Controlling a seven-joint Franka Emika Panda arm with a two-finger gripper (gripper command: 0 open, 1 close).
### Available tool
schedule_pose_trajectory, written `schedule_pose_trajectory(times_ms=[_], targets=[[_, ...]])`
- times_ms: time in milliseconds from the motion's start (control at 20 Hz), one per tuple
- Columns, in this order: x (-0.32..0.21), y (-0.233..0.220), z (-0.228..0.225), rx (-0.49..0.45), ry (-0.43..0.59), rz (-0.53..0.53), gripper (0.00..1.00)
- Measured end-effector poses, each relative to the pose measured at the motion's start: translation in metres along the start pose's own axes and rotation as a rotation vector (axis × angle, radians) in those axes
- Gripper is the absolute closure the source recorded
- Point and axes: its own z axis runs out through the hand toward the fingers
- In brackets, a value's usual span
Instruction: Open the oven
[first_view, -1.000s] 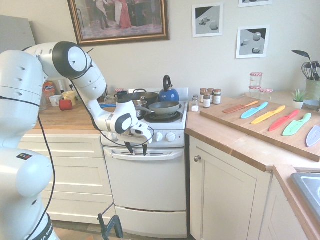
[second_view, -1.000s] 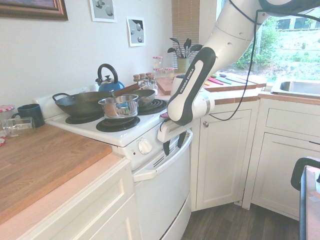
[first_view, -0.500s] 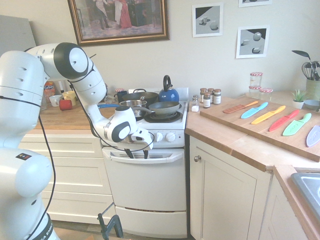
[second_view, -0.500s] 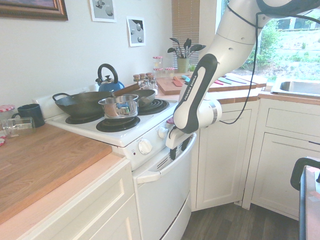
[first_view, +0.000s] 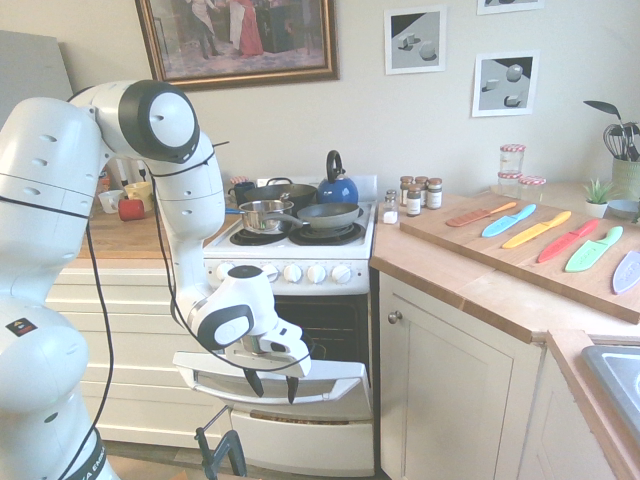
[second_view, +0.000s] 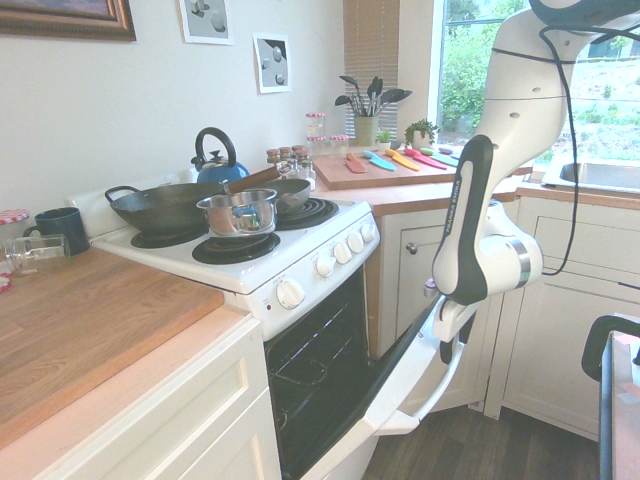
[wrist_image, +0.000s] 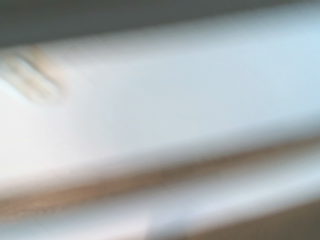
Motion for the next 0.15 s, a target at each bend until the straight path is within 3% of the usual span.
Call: schedule_pose_trajectory(times_ms=[150], targets=[[0.007,0.005,-0.03,0.008,-0.008,0.003,0.0]])
